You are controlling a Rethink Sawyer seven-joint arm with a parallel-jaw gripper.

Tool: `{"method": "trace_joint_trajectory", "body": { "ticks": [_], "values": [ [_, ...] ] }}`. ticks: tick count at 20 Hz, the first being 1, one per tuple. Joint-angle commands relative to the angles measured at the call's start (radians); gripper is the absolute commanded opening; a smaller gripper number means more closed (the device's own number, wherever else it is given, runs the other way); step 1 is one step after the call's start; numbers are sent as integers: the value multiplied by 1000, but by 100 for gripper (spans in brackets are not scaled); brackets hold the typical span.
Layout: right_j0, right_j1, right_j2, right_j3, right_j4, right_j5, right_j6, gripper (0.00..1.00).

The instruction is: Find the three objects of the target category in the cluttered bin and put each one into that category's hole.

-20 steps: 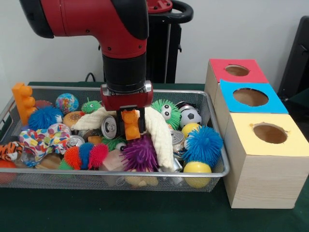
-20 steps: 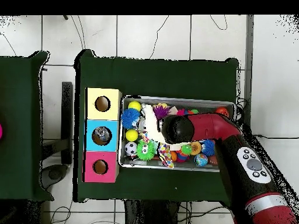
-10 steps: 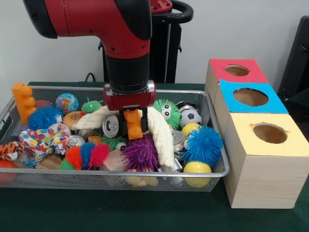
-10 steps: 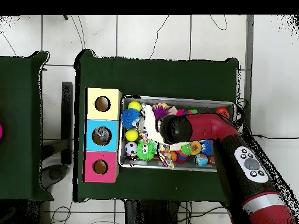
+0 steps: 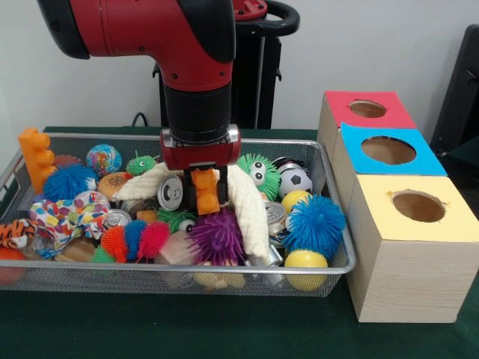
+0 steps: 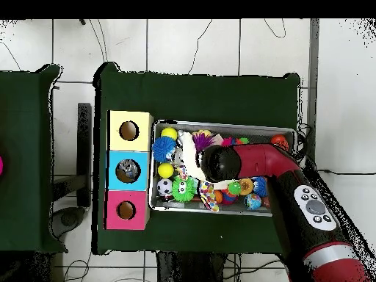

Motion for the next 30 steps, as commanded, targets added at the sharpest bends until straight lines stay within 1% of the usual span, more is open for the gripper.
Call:
{"method": "trace_joint_trajectory", "body": {
  "ticks": [1, 10, 13, 15, 17, 21, 23, 27, 30],
  "values": [
    [20, 40, -28, 109, 25, 81, 25, 100],
    [21, 44, -27, 104, 23, 81, 5, 100],
    [46, 42, -60, 84, -8, 66, 23, 100],
    [68, 41, -87, 68, -36, 57, 33, 100],
    [102, 23, -129, 52, -80, 46, 40, 100],
    [185, 3, -244, -2, -224, -22, 77, 100],
    [201, 3, -277, -11, -271, -60, 87, 100],
    [227, 6, -327, -41, -340, -109, 107, 100],
    [241, 1, -355, -48, -367, -133, 113, 100]
  ]
}}
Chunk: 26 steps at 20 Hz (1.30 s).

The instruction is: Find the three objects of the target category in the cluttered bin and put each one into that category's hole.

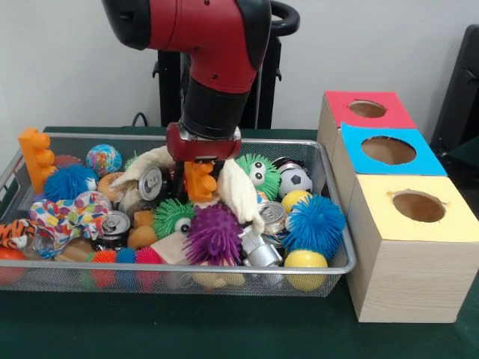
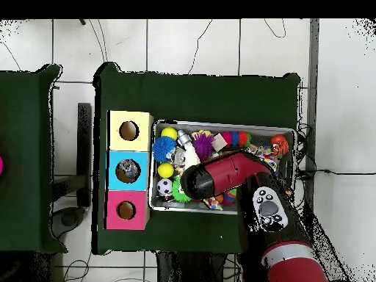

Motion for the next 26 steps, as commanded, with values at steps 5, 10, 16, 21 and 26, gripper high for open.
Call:
{"method": "trace_joint_trajectory", "body": {
  "ticks": [5, 10, 16, 21, 26],
  "values": [
    [23, 1, -152, -57, -138, -91, 105, 100],
    [30, 3, -158, -84, -126, -105, 90, 100],
    [-101, -53, -9, -1, 59, -35, -31, 100],
    [-215, -68, 168, 76, 255, -31, -24, 100],
    [-219, -97, 184, 82, 292, -38, -19, 100]
  ]
}}
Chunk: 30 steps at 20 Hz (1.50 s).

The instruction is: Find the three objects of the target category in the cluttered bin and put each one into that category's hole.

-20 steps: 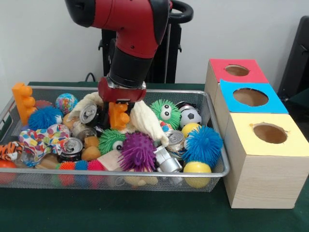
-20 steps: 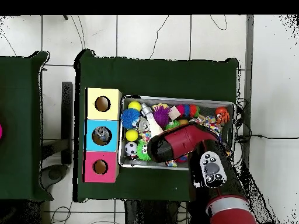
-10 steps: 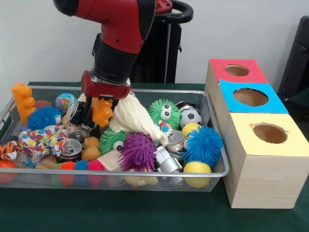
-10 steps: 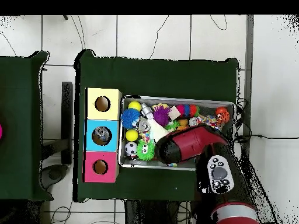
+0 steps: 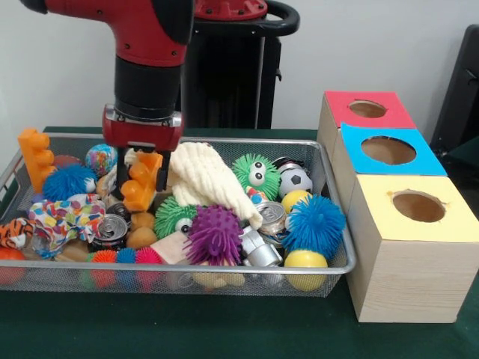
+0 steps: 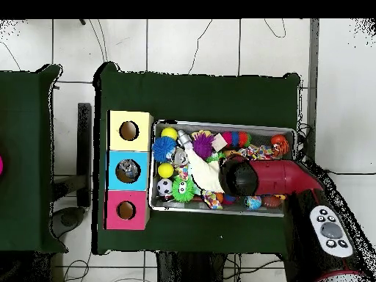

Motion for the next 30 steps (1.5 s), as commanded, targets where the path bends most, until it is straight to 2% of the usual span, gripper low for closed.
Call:
{"method": "trace_joint_trajectory", "body": {
  "ticks": [1, 7, 13, 16, 19, 21, 25, 30],
  "values": [
    [-19, -36, 150, 65, 84, 24, -15, 100],
    [-38, -51, 172, 67, 82, -51, -3, 100],
    [-3, -53, 112, 23, 7, -146, 35, 100],
    [50, -23, 31, -11, -51, -152, 47, 100],
    [162, 22, -114, -71, -129, -141, 110, 100],
    [217, 48, -180, -106, -164, -146, 140, 100],
    [283, 76, -269, -148, -199, -143, 168, 100],
    [330, 94, -339, -172, -217, -126, 168, 100]
  ]
}}
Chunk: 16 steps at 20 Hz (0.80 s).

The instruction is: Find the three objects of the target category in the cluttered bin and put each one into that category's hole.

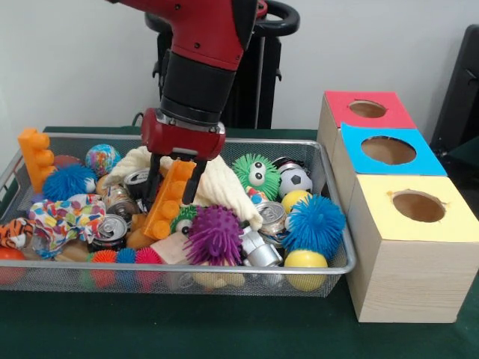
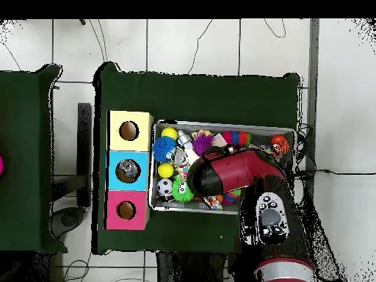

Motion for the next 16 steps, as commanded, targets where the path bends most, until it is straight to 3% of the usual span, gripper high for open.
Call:
{"method": "trace_joint_trajectory", "body": {
  "ticks": [1, 4, 10, 12, 16],
  "values": [
    [50, 67, -160, -91, -86, 0, 172, 100],
    [51, 56, -172, -81, -77, -14, 144, 100],
    [-151, -98, 49, 87, 47, 71, -107, 100],
    [-197, -122, 91, 103, 59, 91, -151, 100],
    [-266, -86, 150, 74, 35, 83, -188, 100]
  ]
}}
